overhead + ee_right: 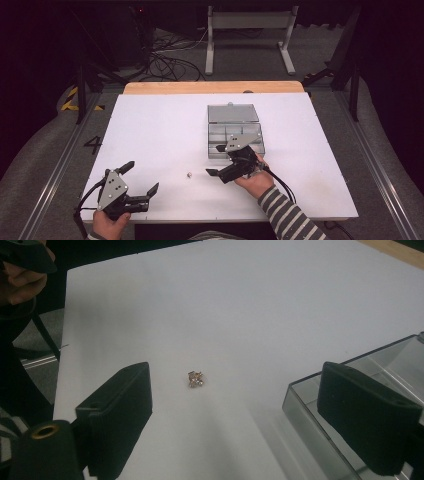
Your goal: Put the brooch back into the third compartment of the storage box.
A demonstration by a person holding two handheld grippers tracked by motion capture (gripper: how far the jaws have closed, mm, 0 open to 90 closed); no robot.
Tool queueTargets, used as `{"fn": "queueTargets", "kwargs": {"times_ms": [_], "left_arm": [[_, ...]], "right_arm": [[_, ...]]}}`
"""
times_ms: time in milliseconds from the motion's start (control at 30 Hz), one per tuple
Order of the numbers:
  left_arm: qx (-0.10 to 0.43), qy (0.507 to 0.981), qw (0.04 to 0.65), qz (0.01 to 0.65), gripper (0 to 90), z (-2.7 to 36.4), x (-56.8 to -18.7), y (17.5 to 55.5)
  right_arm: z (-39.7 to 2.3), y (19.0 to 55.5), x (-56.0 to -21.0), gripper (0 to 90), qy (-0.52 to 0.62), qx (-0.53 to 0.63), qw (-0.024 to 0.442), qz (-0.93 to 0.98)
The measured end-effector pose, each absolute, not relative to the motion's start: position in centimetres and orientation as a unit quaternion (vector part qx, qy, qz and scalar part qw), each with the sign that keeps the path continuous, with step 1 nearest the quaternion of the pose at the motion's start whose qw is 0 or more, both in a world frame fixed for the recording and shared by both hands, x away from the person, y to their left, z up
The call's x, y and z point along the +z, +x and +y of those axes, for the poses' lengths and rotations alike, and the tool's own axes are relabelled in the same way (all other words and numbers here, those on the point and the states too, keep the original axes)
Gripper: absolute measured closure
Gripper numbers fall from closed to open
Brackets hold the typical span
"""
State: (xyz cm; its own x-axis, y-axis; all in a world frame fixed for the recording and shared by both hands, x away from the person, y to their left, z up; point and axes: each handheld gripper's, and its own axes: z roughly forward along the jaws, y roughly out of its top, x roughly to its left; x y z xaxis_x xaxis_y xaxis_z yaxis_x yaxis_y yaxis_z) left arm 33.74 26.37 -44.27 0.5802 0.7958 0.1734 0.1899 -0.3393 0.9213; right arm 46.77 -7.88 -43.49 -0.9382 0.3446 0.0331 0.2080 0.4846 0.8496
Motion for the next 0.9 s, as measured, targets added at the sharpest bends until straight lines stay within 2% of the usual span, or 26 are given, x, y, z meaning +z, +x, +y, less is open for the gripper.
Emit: {"fn": "queueTargets", "kwargs": {"times_ms": [900], "left_arm": [[0.319, 0.753, 0.473, 0.328, 5.2, 26.4, -44.3, 33.8]], "right_arm": [[-3.8, 47.4, -45.3, 16.7, 0.155, 0.477, 0.041, 0.864]]}}
